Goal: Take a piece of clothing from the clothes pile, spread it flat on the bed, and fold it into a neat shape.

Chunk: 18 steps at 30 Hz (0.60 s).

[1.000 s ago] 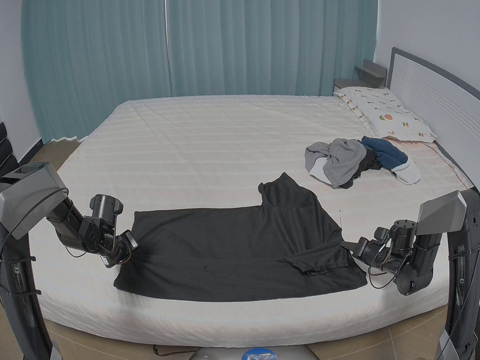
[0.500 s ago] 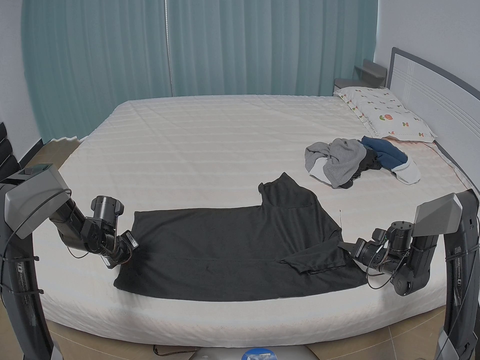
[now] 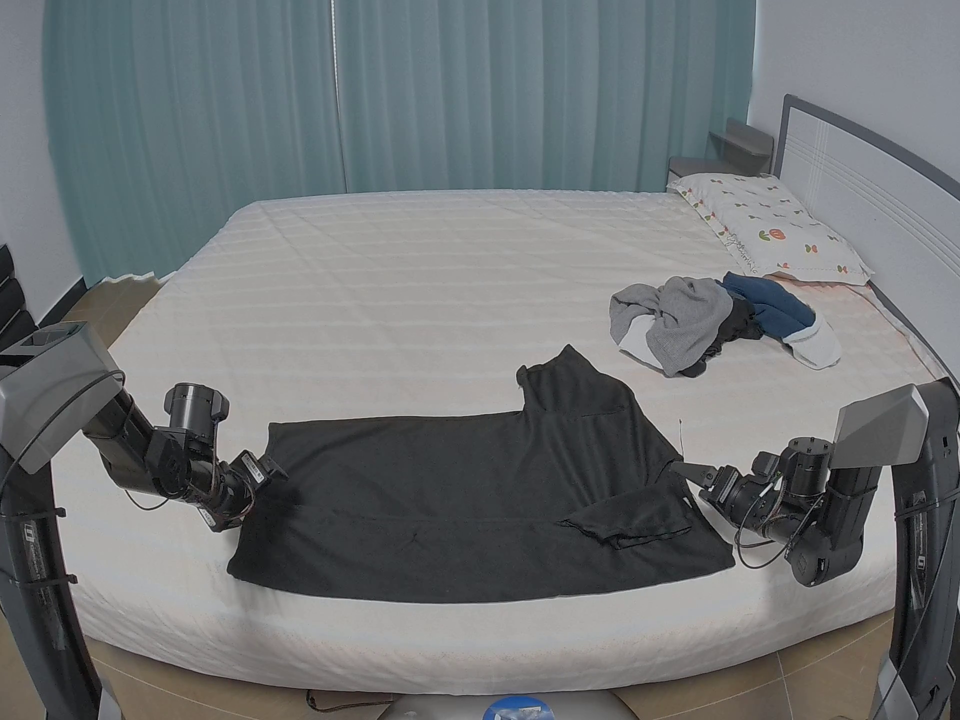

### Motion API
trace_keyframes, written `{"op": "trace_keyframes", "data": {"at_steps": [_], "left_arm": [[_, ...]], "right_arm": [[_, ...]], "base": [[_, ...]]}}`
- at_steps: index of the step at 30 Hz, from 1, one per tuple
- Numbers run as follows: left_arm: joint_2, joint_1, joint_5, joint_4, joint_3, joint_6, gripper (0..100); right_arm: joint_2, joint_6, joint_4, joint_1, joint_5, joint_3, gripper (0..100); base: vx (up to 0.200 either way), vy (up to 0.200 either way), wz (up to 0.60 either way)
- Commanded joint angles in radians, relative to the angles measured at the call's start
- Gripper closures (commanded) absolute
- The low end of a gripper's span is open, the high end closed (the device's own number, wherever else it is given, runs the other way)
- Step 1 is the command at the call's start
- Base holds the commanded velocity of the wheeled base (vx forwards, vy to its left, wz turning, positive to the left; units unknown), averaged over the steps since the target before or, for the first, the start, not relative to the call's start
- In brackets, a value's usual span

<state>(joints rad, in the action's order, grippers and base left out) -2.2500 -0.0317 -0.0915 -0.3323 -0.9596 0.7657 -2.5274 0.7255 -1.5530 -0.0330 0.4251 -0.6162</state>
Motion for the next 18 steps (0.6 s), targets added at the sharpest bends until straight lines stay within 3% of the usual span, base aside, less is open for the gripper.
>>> {"op": "trace_keyframes", "data": {"at_steps": [1, 9, 15, 18], "left_arm": [[0.04, -0.028, -0.037, -0.002, -0.001, 0.006, 0], [0.046, -0.037, -0.083, 0.001, -0.022, 0.09, 0], [0.044, -0.036, -0.083, 0.001, -0.021, 0.09, 0], [0.044, -0.036, -0.083, 0.001, -0.021, 0.092, 0]], "right_arm": [[0.033, 0.049, -0.013, 0.021, -0.002, -0.014, 0], [0.027, 0.071, -0.013, 0.035, 0.0, -0.011, 0], [0.026, 0.071, -0.015, 0.035, 0.0, -0.005, 0], [0.024, 0.071, -0.013, 0.035, 0.0, -0.004, 0]], "base": [[0.0, 0.0, 0.0], [0.0, 0.0, 0.0], [0.0, -0.2, 0.0], [0.0, 0.0, 0.0]]}}
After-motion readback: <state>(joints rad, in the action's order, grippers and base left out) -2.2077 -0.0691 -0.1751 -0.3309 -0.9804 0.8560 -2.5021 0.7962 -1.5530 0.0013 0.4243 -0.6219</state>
